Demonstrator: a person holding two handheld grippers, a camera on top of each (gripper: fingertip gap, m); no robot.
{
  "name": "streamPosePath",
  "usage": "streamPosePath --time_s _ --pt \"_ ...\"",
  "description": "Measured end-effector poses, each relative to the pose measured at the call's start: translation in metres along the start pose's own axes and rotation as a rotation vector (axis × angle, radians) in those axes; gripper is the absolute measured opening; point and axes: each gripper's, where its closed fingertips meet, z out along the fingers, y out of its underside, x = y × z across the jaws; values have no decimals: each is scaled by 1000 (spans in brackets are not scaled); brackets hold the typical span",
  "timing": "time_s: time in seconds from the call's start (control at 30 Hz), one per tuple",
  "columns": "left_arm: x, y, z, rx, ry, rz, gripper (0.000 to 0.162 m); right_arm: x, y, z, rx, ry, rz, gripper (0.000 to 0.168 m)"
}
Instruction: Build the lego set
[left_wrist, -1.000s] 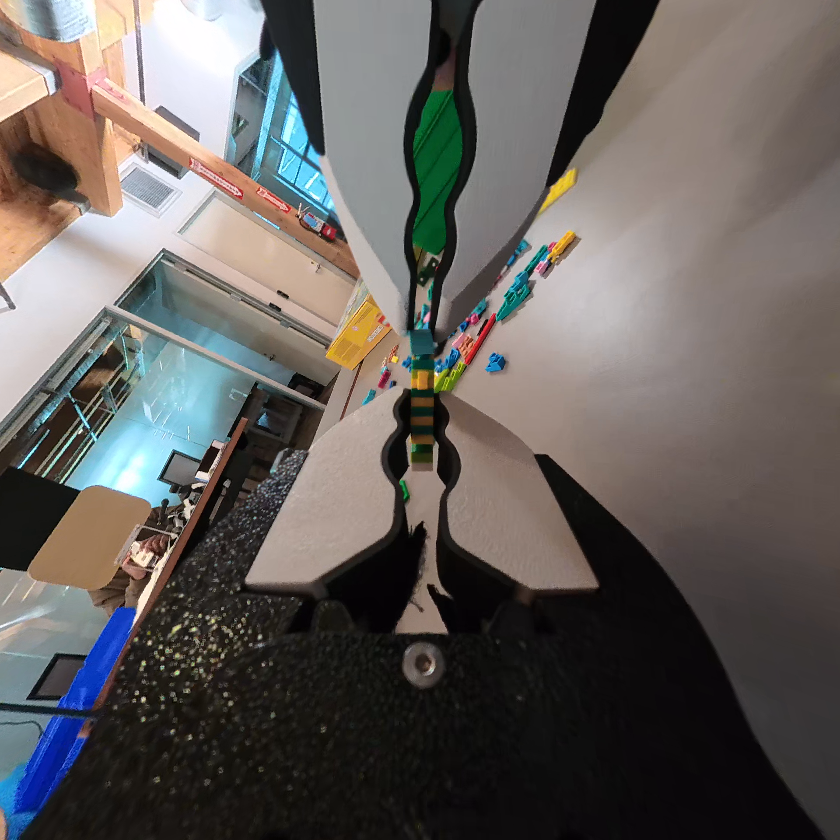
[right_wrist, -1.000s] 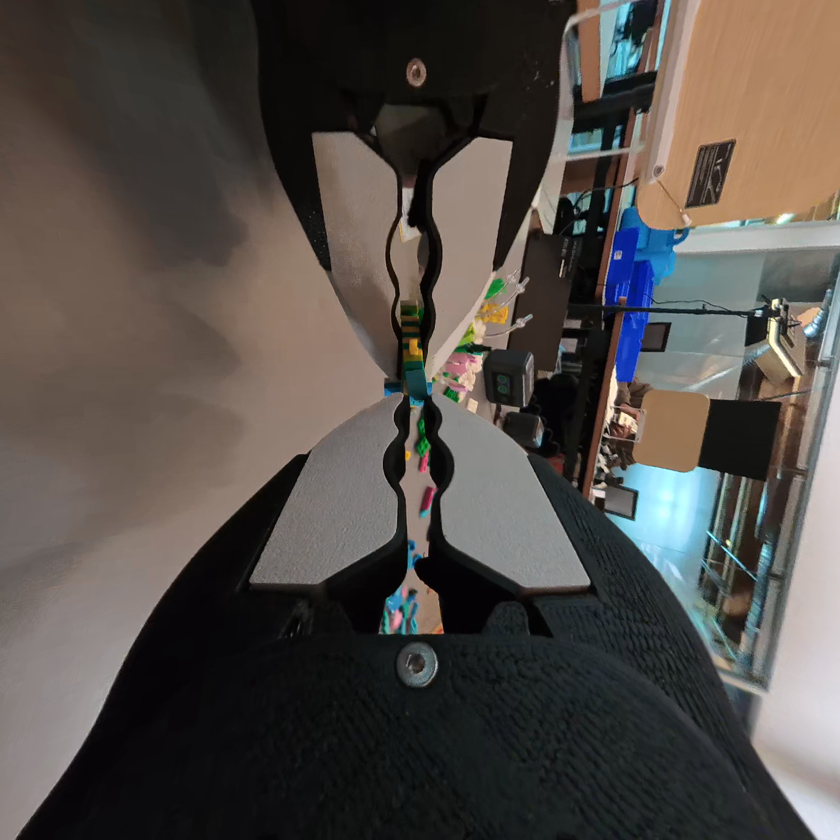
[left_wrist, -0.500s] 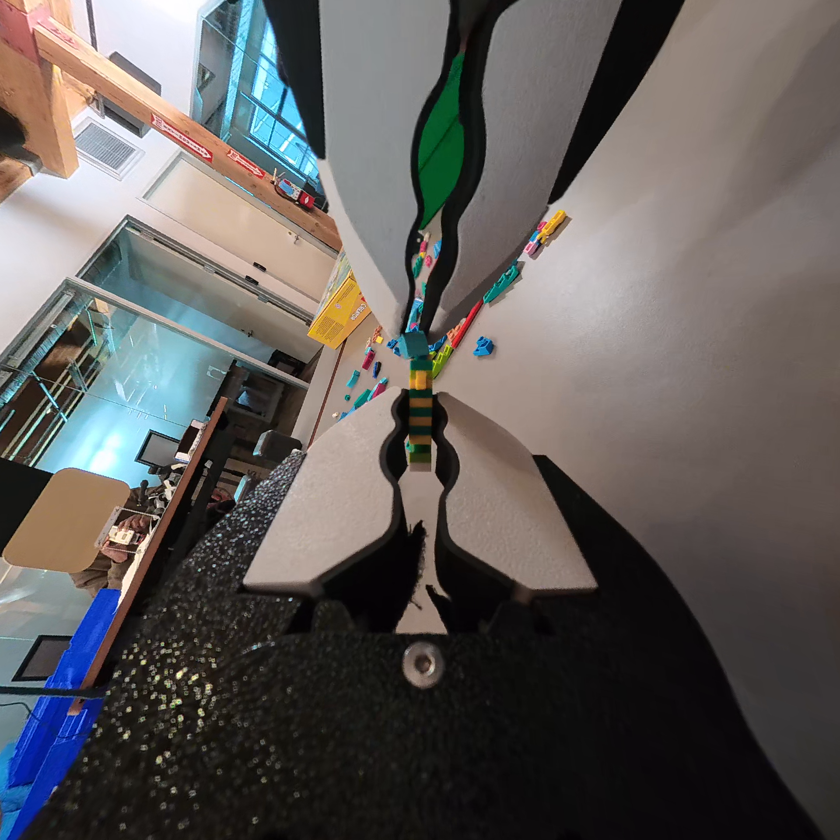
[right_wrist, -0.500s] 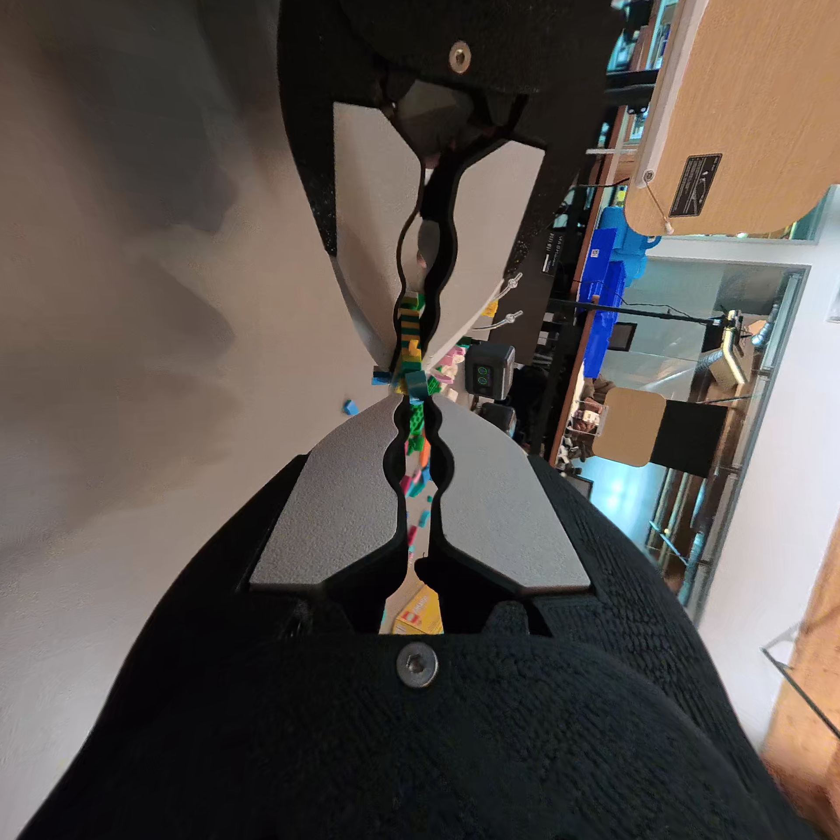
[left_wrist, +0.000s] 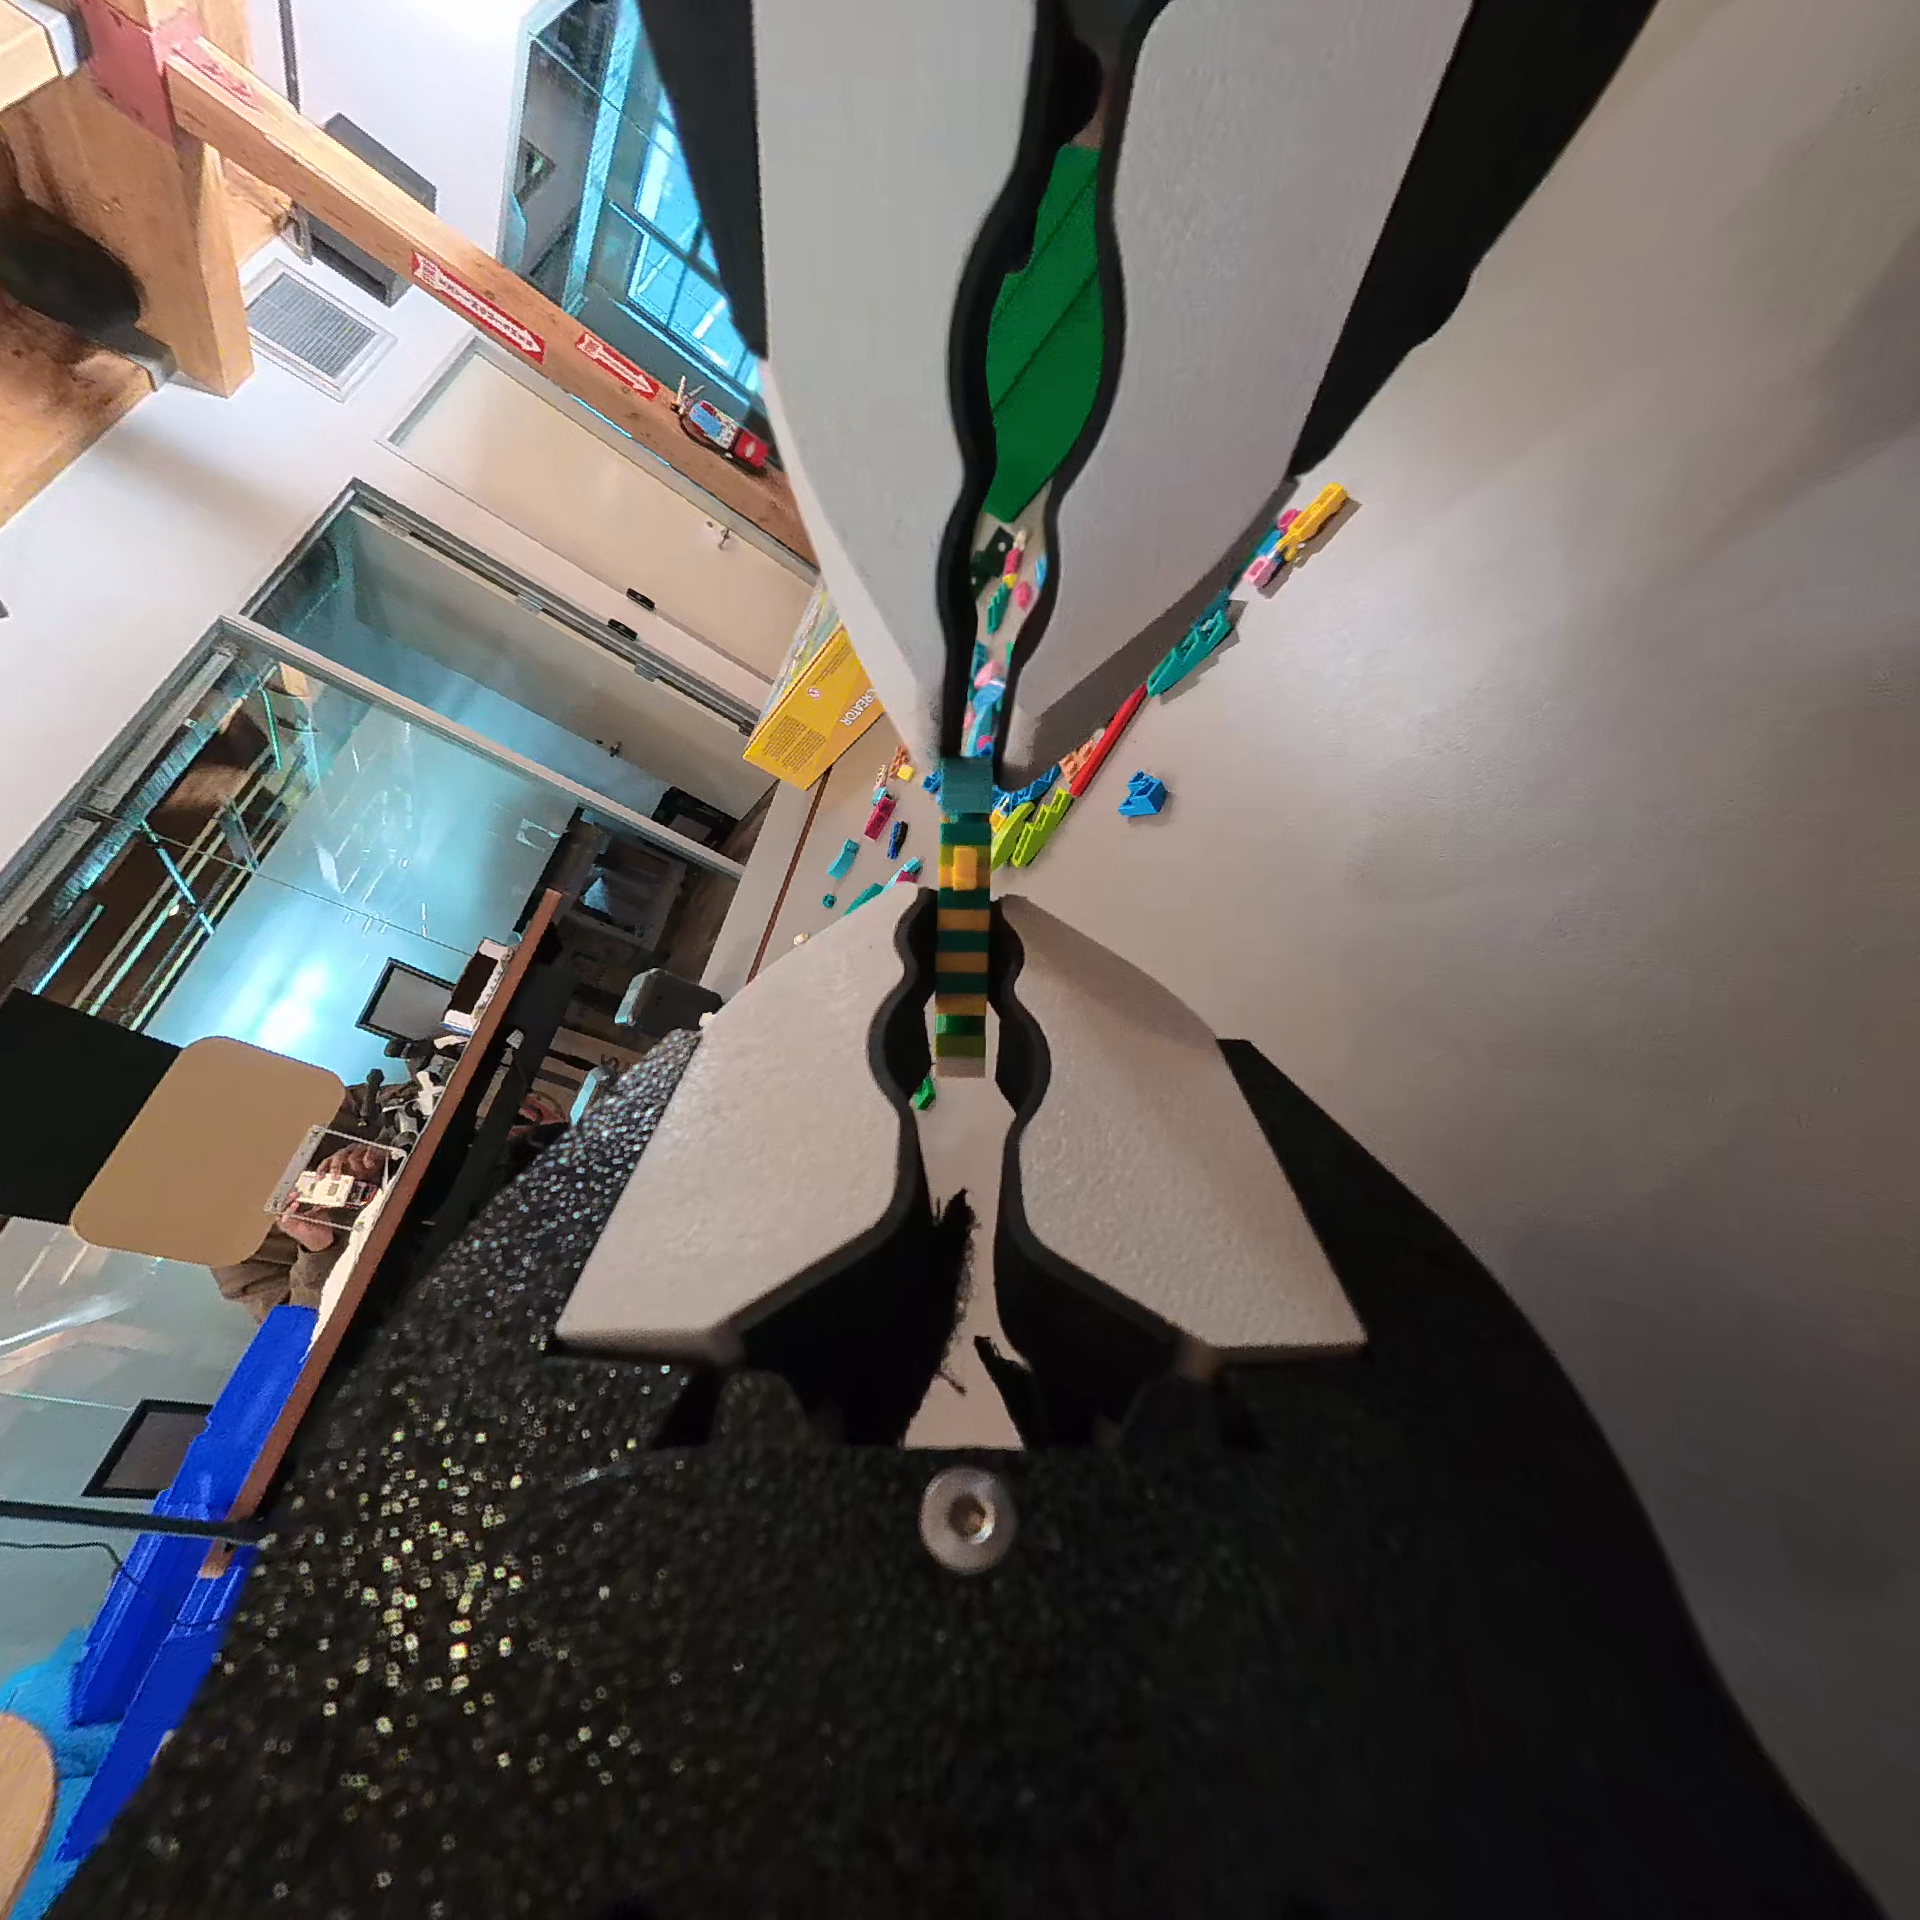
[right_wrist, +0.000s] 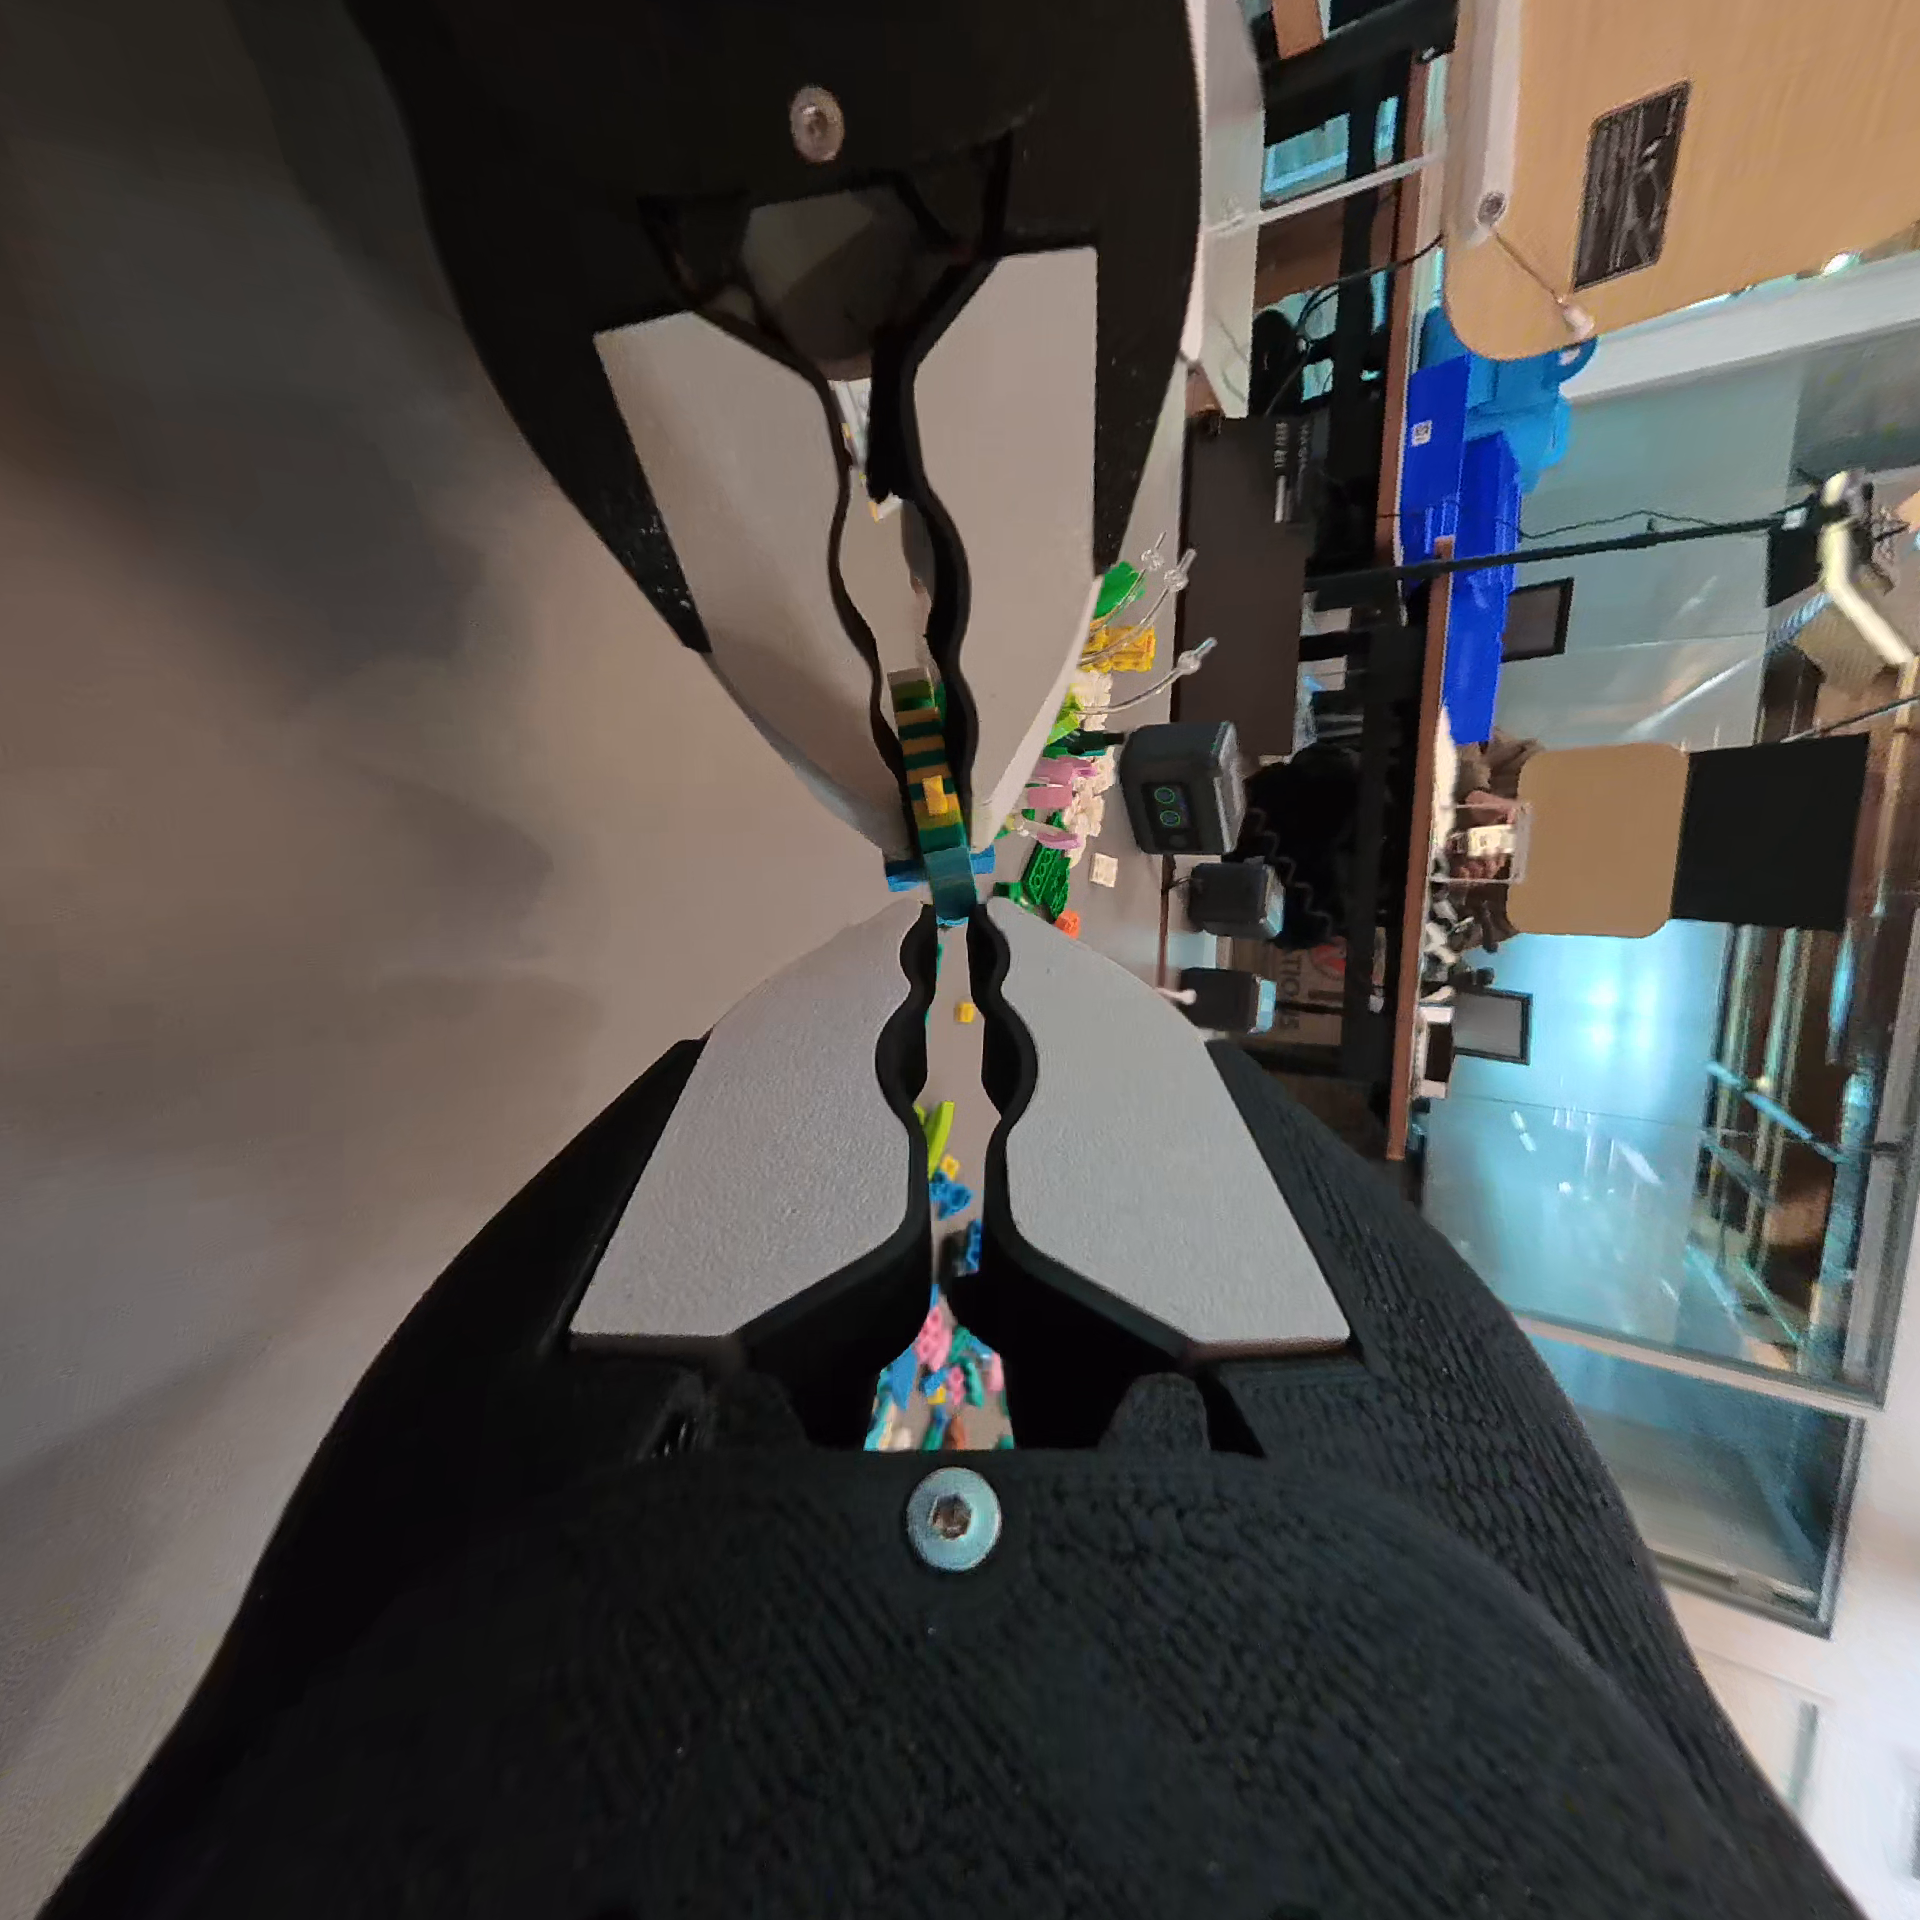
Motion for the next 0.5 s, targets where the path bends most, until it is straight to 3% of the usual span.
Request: streamPosePath --time_s 0.5 --pt "-4 -1 -2 -21 -49 115 7 0 -2 -1 -17 81 -163 4"
